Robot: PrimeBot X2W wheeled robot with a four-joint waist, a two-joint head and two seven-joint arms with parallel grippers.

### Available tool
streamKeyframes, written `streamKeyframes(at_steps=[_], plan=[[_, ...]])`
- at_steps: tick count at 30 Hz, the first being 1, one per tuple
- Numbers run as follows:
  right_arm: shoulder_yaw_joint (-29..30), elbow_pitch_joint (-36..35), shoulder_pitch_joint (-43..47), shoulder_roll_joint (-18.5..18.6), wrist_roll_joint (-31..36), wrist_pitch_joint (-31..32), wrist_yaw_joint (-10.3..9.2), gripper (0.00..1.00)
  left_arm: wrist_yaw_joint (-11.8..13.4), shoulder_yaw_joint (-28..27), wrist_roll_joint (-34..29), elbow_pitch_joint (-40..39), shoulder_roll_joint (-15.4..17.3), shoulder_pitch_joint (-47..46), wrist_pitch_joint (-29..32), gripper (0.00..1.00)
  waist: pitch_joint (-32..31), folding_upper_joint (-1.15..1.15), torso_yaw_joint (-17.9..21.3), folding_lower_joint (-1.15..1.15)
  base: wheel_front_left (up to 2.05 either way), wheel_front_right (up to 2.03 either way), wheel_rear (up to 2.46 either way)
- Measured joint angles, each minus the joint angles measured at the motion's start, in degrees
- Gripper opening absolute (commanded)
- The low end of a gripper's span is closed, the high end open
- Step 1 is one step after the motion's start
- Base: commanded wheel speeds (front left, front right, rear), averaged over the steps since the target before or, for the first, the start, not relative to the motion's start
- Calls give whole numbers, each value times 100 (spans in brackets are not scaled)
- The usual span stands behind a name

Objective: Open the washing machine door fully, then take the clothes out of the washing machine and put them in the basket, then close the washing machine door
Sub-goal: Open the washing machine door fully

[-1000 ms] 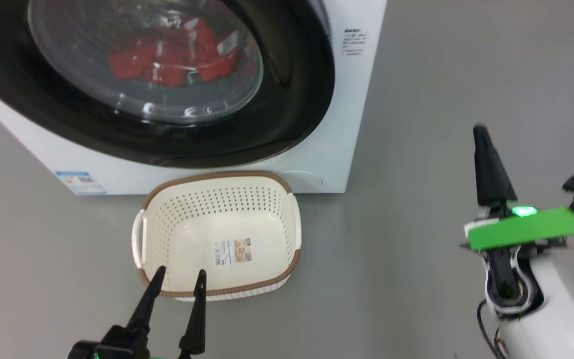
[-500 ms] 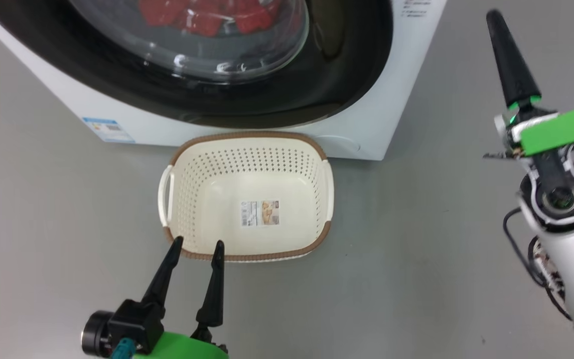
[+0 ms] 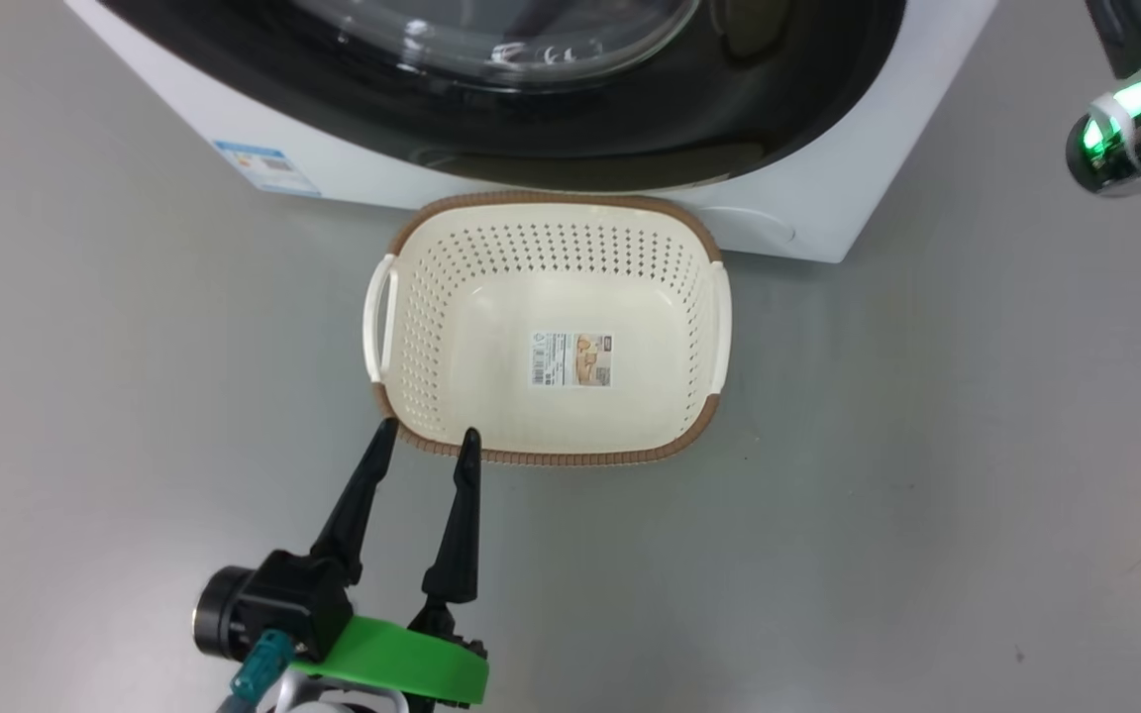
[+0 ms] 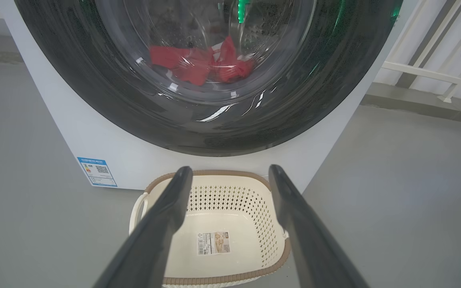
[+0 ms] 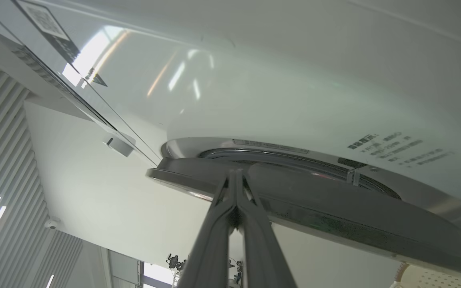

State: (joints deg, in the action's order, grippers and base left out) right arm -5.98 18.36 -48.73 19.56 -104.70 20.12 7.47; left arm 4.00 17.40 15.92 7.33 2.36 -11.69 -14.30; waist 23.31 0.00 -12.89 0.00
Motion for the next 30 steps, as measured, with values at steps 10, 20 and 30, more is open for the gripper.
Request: streamKeyframes(at_steps=[10,20,30], plan=[[2,760,-744,155,43,1243,0,0,108,207,196,-70,-7,-198,0,100,351,0,-211,0,0,0,0],[21,1276,-1148,137,201,1628,0,0,156,457,293,-91,-10,-275,0,100,470,0,-423,0,0,0,0],[25,1495,-1281,133,541,1729,0,0,203,577,378,-96,-10,-300,0,100,489,0,-569,0,0,0,0]])
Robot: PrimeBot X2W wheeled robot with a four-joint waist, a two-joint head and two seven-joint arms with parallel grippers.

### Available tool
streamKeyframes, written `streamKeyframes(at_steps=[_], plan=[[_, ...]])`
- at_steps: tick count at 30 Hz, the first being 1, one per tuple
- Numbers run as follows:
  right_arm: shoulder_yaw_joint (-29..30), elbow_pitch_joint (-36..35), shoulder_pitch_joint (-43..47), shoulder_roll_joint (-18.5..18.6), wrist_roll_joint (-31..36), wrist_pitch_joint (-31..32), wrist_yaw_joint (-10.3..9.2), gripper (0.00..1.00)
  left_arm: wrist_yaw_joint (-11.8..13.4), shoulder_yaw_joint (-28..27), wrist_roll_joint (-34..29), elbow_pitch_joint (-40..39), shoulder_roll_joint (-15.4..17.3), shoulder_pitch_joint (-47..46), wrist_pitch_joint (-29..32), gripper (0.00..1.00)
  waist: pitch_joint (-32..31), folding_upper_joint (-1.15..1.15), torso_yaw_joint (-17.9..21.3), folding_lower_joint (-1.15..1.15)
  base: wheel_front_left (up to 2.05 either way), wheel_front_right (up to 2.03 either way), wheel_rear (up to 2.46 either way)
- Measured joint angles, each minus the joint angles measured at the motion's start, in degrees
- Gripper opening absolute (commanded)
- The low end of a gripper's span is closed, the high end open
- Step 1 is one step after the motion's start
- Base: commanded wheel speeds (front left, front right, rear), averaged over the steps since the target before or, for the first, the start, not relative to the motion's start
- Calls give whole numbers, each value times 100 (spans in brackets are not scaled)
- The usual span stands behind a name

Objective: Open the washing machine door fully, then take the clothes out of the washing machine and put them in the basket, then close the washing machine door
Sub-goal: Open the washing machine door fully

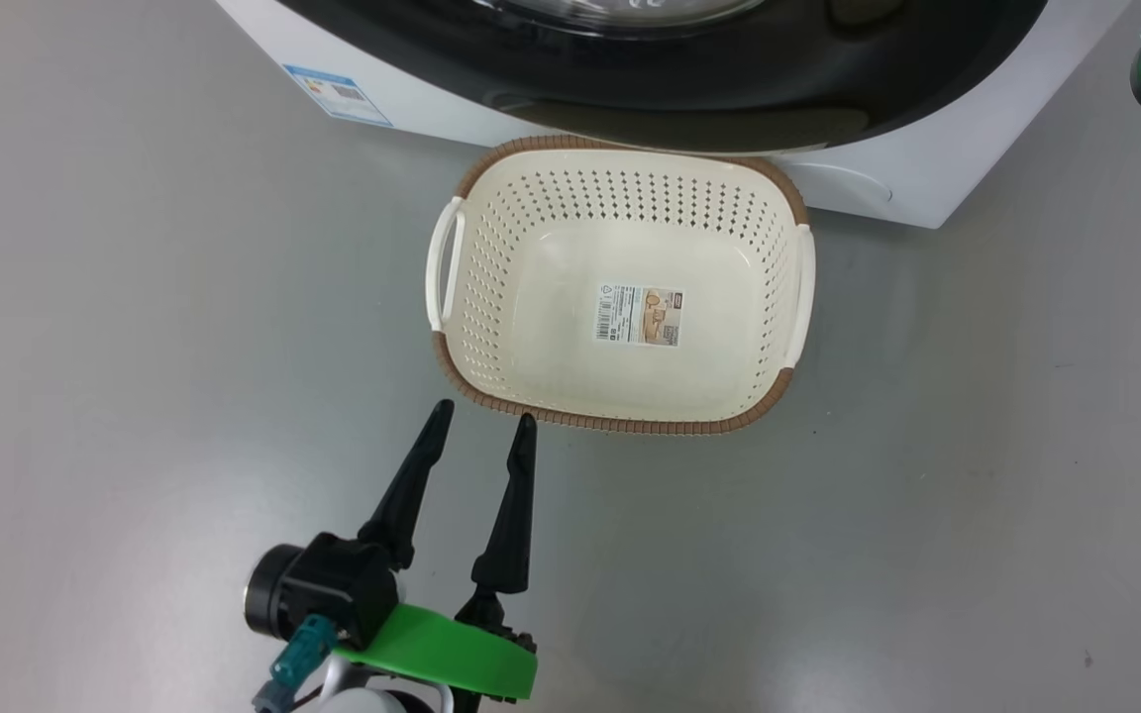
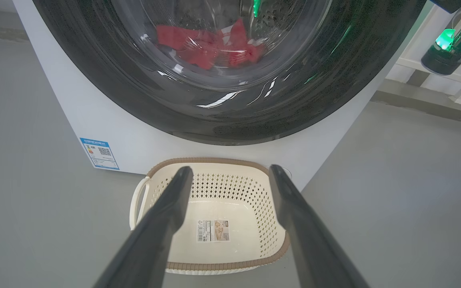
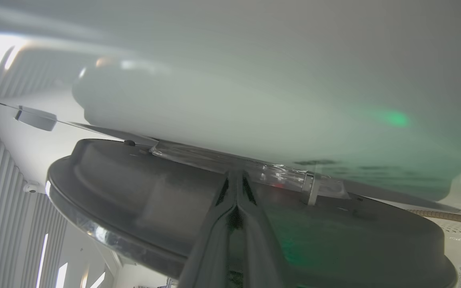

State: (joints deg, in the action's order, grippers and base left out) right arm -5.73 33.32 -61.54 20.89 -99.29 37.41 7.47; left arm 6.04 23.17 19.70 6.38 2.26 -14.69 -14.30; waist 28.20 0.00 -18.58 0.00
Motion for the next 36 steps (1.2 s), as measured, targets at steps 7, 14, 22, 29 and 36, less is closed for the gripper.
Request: streamKeyframes(at_steps=[7,14,22,29,36], plan=[[76,-1,127,-113,56,103,-2,0,-2,31,8,26,0,1,-1,100,-192,0,-1,0,0,0,0],[119,-74,630,-302,126,196,-2,0,-29,-26,4,116,0,50,-1,100,-511,0,40,0,0,0,0],[13,-293,1084,-553,358,396,-2,0,-103,-110,-25,177,2,200,0,100,-832,0,129,0,0,0,0],[-59,-457,1438,-768,410,548,-2,0,-155,-223,-89,214,3,316,0,100,-1057,0,185,0,0,0,0],[-99,-671,1756,-964,414,757,-1,0,-163,-265,-109,223,4,417,0,100,-1197,0,204,0,0,0,0]])
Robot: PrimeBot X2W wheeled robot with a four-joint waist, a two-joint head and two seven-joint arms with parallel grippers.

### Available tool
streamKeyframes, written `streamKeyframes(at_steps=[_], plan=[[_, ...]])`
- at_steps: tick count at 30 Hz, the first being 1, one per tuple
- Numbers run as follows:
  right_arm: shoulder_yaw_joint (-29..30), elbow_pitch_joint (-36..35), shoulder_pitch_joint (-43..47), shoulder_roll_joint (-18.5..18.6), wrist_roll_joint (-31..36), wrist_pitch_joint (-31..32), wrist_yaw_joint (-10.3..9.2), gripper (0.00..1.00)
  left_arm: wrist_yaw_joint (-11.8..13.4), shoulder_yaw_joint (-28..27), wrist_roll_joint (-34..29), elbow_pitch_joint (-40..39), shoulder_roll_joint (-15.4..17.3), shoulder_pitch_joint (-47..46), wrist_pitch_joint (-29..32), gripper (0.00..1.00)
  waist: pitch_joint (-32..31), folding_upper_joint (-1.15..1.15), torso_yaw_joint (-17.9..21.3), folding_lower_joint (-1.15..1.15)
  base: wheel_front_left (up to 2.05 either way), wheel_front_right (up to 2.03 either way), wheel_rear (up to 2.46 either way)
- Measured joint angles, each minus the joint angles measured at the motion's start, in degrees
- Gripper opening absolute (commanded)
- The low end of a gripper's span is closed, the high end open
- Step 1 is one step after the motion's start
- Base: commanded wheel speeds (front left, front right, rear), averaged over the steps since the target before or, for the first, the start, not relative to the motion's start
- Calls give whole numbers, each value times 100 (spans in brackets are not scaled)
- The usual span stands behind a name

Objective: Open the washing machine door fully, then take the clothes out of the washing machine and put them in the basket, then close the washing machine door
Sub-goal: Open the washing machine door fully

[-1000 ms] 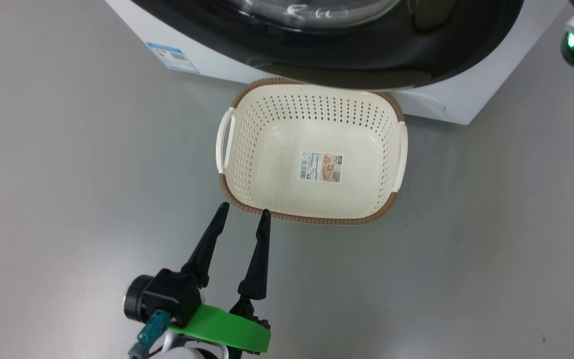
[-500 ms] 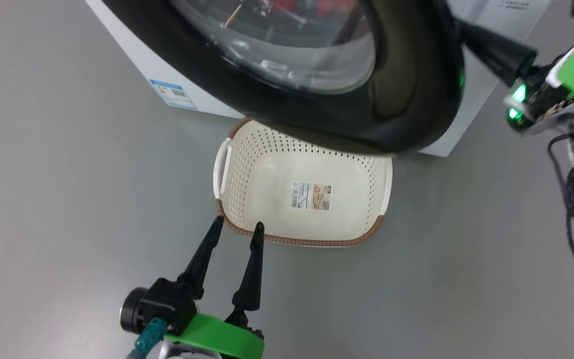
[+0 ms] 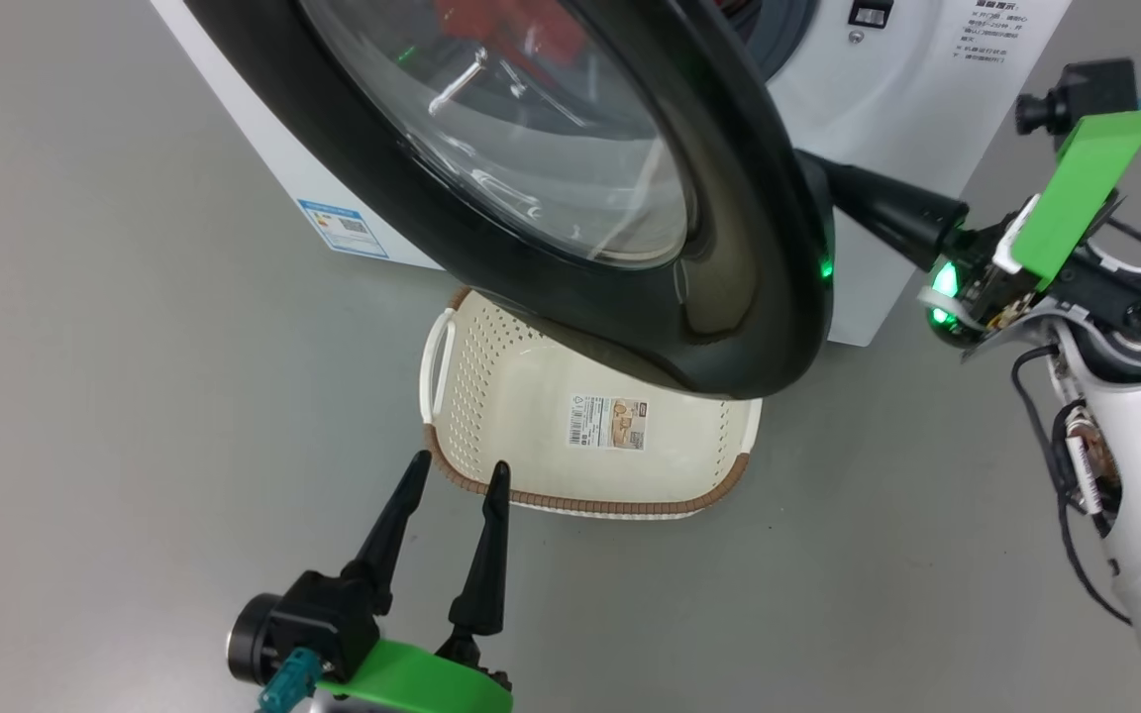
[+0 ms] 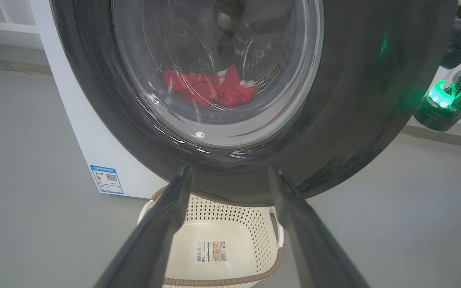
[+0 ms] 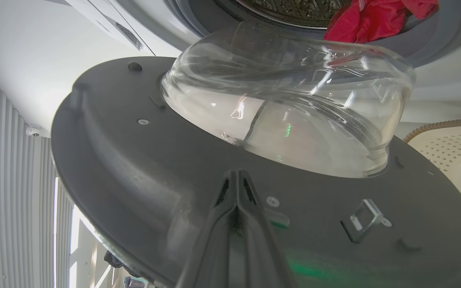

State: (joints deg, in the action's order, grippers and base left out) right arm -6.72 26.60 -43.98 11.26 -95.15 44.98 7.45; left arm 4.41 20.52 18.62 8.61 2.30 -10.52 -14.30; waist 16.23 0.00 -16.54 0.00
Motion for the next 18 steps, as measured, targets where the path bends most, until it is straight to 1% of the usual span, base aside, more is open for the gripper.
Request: streamKeyframes(at_steps=[9,15,17,18], plan=[[-36,-138,171,-129,185,80,0,0,0,-37,-1,-11,0,0,0,100,-12,0,13,0,0,0,0],[24,-148,172,-134,377,-145,0,0,0,-65,-3,-14,0,0,0,100,-30,0,50,0,0,0,0],[43,-153,180,-130,456,-263,0,24,0,-87,-10,-14,0,0,0,100,-44,0,68,0,0,0,0],[47,-164,197,-124,503,-296,0,31,-13,-105,-10,-14,0,0,0,100,-53,0,81,0,0,0,0]])
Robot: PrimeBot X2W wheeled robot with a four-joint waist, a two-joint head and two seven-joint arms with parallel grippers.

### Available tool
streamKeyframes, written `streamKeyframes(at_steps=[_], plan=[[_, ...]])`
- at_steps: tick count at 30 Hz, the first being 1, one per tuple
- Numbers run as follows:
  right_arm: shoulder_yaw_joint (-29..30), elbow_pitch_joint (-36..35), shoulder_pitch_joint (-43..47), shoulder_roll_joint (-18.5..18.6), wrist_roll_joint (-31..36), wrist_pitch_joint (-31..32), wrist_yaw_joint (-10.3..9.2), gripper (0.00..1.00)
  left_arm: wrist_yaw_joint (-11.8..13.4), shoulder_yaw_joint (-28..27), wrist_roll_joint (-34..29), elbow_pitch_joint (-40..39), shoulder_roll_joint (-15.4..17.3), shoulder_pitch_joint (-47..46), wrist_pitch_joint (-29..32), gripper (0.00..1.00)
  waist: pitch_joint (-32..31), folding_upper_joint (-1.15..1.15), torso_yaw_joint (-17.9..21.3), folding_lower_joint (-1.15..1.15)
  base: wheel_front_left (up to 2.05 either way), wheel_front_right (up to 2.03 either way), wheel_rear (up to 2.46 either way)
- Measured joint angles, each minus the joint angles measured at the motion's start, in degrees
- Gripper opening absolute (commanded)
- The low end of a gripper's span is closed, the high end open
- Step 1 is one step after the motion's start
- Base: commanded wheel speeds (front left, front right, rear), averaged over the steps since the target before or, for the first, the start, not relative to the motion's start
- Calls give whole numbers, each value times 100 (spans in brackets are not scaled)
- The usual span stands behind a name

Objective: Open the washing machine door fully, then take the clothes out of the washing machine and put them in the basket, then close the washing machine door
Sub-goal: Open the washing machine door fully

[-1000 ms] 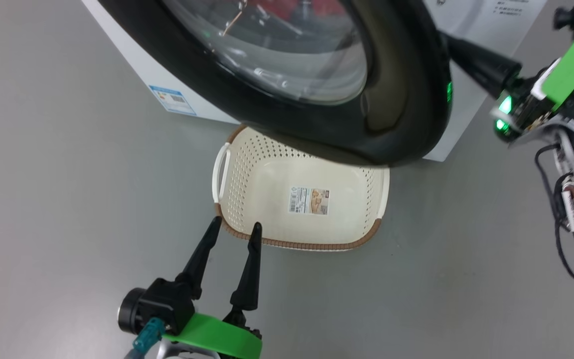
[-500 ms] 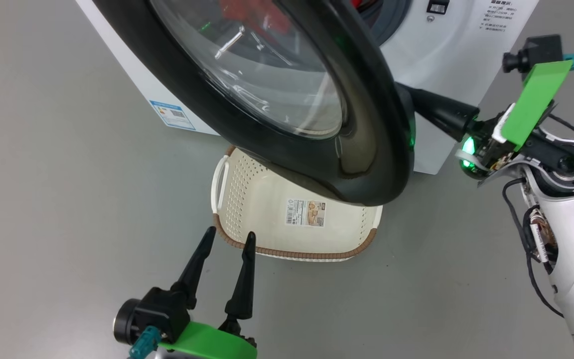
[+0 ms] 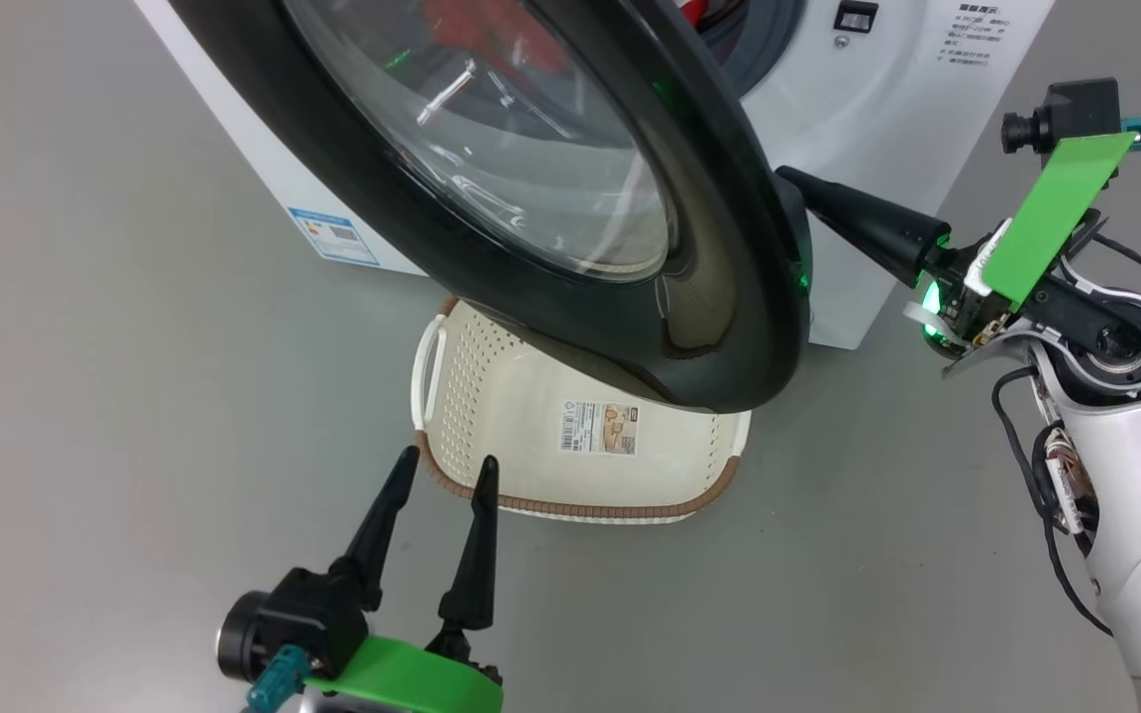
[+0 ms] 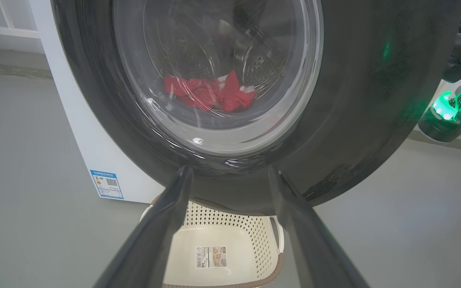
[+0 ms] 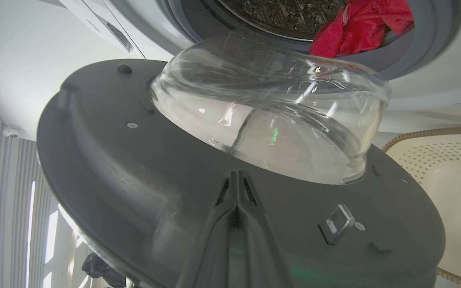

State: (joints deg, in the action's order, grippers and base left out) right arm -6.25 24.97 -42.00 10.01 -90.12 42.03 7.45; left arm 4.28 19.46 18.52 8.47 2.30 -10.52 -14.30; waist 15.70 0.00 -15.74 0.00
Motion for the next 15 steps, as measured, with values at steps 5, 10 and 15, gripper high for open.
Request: streamKeyframes(at_steps=[5,10,15], plan=[[20,-23,305,37,211,-398,0,100,-38,-96,-42,1,0,7,0,100,-53,0,85,0,0,0,0],[4,5,502,69,371,-682,0,100,-79,-185,-45,5,0,87,0,100,-105,0,173,0,0,0,0],[-20,26,849,103,411,-960,0,100,-133,-319,-101,51,2,153,0,100,-196,0,287,0,0,0,0]])
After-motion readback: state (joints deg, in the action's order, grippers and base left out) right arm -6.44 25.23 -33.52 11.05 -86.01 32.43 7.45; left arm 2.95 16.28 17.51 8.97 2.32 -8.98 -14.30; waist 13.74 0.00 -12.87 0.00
